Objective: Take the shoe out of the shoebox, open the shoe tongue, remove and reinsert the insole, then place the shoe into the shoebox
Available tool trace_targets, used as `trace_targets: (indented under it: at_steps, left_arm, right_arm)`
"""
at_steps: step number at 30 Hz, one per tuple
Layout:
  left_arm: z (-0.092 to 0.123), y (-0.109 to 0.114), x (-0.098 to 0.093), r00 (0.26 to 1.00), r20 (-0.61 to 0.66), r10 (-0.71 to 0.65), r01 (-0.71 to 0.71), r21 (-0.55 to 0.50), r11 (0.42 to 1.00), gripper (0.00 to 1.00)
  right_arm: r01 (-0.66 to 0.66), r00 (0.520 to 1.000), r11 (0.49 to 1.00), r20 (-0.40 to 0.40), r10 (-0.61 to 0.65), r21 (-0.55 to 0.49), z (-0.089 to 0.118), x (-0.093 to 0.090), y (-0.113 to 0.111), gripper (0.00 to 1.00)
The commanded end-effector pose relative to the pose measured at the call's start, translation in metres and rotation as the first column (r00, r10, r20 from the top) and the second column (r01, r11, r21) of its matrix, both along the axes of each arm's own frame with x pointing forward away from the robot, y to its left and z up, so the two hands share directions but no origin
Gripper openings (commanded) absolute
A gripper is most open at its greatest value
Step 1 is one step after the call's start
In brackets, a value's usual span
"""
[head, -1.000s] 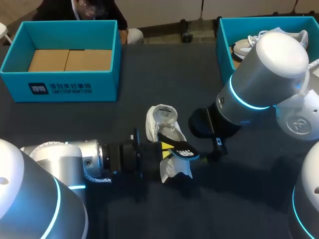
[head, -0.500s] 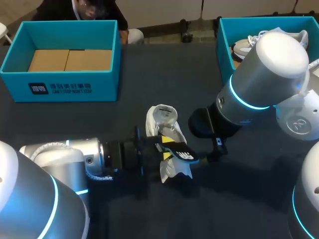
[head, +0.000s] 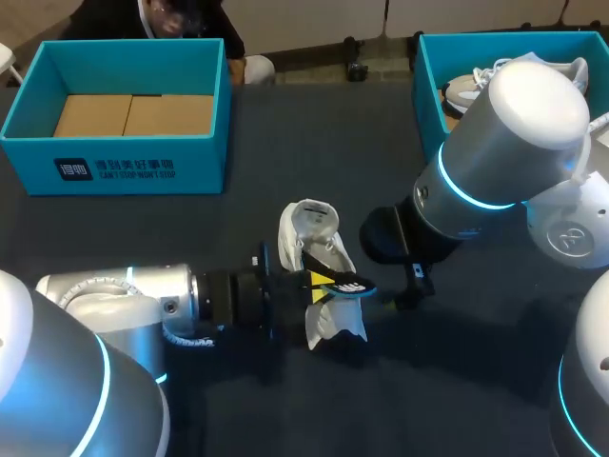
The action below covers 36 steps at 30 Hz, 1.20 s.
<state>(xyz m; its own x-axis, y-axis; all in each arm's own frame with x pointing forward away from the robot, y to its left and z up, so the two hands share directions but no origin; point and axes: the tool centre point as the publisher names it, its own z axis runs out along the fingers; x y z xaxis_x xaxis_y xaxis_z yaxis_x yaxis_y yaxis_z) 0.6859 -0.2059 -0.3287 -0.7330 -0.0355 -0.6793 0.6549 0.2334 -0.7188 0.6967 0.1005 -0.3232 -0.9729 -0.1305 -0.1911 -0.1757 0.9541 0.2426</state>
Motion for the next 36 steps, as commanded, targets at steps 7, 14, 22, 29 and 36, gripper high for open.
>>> trace_targets:
  at_steps: [7,14,22,29,36]
  left_arm:
    - [-0.018,0.002,0.016,0.999,0.031,0.007,-0.008,0.031,0.999,0.00]
    - [-0.009,0.001,0.011,0.999,0.044,0.004,-0.005,0.028,1.000,0.29]
    - [0.011,-0.001,0.002,0.998,0.069,-0.005,0.005,0.000,1.000,0.31]
    - [0.007,-0.008,0.001,0.998,0.046,-0.034,0.034,0.001,0.999,0.00]
    - [-0.004,-0.010,0.008,0.997,0.061,-0.046,0.046,0.002,0.999,0.00]
  right_arm:
    - [-0.001,1.000,1.000,0.001,0.001,0.002,0.000,-0.001,-0.001,1.00]
    - [-0.001,1.000,1.000,0.001,0.001,0.002,0.000,-0.001,-0.001,1.00]
    - [-0.001,1.000,1.000,0.001,0.001,0.002,0.000,-0.001,-0.001,1.00]
    - [-0.001,1.000,1.000,0.001,0.001,0.002,0.000,-0.001,-0.001,1.00]
    - [-0.001,1.000,1.000,0.001,0.001,0.002,0.000,-0.001,-0.001,1.00]
